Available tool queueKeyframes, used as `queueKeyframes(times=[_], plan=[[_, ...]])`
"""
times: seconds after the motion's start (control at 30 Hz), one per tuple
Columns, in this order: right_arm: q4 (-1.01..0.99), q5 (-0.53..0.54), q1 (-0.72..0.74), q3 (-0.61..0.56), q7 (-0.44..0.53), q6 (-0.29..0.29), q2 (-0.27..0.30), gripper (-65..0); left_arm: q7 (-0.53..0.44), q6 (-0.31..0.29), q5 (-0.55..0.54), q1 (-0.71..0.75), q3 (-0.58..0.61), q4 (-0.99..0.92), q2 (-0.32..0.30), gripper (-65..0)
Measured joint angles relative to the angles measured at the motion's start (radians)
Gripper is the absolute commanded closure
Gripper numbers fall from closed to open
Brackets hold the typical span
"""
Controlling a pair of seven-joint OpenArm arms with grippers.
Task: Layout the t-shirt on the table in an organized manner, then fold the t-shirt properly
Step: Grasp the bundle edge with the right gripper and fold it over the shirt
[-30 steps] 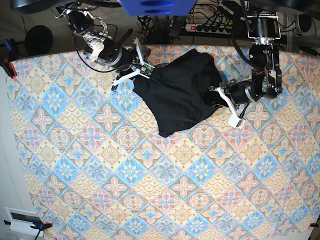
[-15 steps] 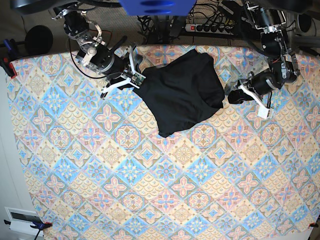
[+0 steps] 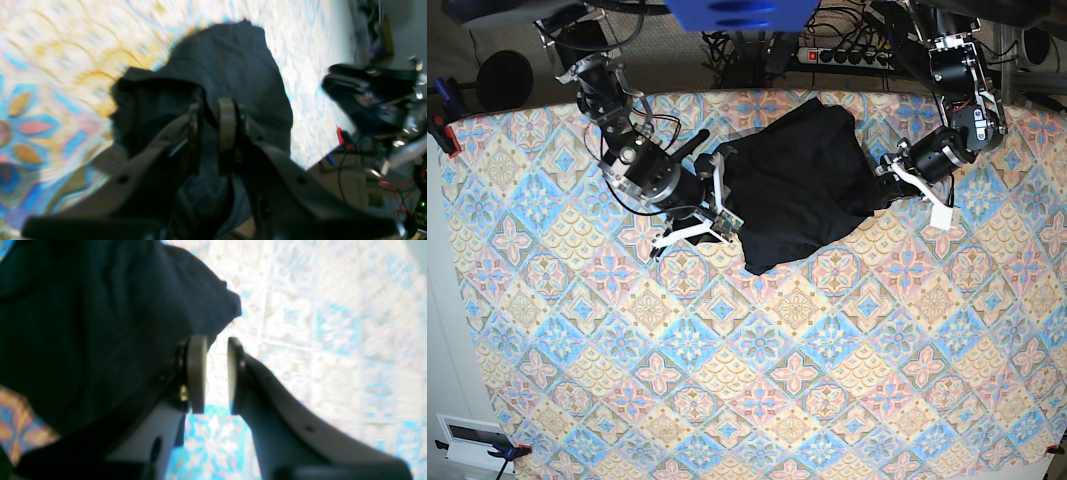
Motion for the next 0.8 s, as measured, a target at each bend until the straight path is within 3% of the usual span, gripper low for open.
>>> queueKeyframes(times=[0.2, 0.33, 0.4, 0.6, 0.8], plan=[[-0.137, 0.08, 0.101, -0.01, 0.015, 0.002, -0.061, -10.0, 0.006, 0.0, 0.0, 0.019, 0.008, -0.004, 0.063, -8.0], [-0.257, 0.072, 0.158, -0.011, -0.002, 0.006, -0.076, -10.0, 0.009, 0.002, 0.011, 0.074, 0.073, -0.003, 0.03, -8.0], [-0.313, 0.072, 0.207, -0.021, 0.001, 0.055, -0.09, -10.0, 0.01, 0.001, 0.009, 0.098, 0.101, -0.003, 0.03, -8.0], [-0.406, 0.076, 0.299, -0.086, 0.004, 0.063, -0.095, -10.0, 0.007, 0.001, 0.008, 0.137, 0.112, -0.002, 0.029, -8.0], [-0.582, 0.076, 0.374, -0.177, 0.05, 0.064, -0.148, -8.0, -0.024, -0.004, 0.209, 0.133, 0.236, -0.002, 0.029, -8.0]])
